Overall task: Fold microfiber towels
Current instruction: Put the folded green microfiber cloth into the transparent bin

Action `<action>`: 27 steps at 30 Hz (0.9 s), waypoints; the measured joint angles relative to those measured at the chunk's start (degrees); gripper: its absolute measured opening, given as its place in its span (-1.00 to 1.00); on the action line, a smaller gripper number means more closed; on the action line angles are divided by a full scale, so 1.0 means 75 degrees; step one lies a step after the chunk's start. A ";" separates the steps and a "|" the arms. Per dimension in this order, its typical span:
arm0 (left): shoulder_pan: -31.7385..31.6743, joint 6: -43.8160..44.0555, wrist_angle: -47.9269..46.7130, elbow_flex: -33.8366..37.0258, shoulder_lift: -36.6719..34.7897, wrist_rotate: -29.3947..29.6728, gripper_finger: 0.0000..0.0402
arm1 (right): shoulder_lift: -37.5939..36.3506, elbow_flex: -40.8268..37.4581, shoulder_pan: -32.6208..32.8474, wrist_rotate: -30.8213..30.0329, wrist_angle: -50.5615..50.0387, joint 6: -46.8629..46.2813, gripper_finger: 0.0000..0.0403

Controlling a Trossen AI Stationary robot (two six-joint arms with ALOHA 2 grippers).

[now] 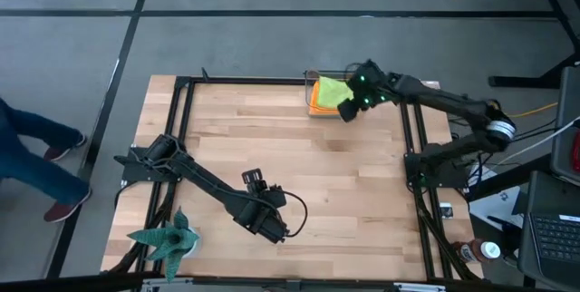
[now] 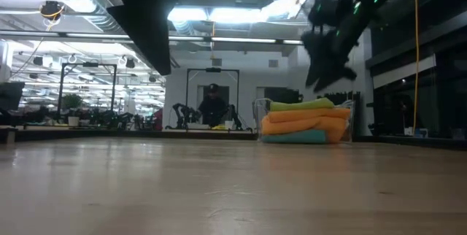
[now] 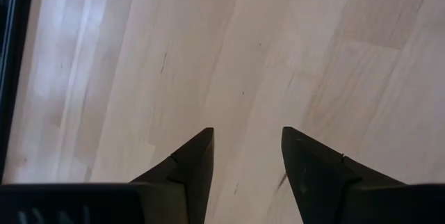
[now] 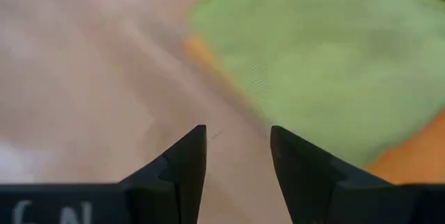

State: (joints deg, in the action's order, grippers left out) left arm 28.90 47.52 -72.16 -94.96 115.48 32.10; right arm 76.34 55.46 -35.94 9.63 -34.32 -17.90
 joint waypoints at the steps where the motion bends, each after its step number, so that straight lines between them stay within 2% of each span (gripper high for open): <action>1: -0.0003 -0.0005 0.0001 -0.0001 0.0000 0.0000 -0.20 | 0.0275 0.0009 -0.0232 0.0037 0.0147 0.0023 -0.19; 7: 0.0004 -0.0019 -0.0011 -0.0003 0.0000 0.0000 -0.20 | 0.1743 0.0694 -0.0961 0.0869 0.0022 -0.0039 -0.19; 17: 0.0003 -0.0216 -0.0092 -0.0003 0.0000 0.0003 -0.20 | 0.3816 0.1982 -0.1021 0.0688 -0.1590 -0.0182 -0.19; 22: 0.0006 -0.0220 -0.0092 -0.0003 0.0000 0.0006 -0.20 | 0.4305 0.2107 -0.1021 0.0696 -0.1470 -0.0181 -0.19; 27: 0.0006 -0.0220 -0.0093 -0.0003 0.0000 0.0027 -0.20 | 0.4164 0.2096 -0.1021 0.0801 -0.1486 -0.0001 -0.19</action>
State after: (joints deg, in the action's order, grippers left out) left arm 28.95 45.87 -72.86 -94.98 115.48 32.30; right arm 107.56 71.18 -43.59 15.64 -45.46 -17.91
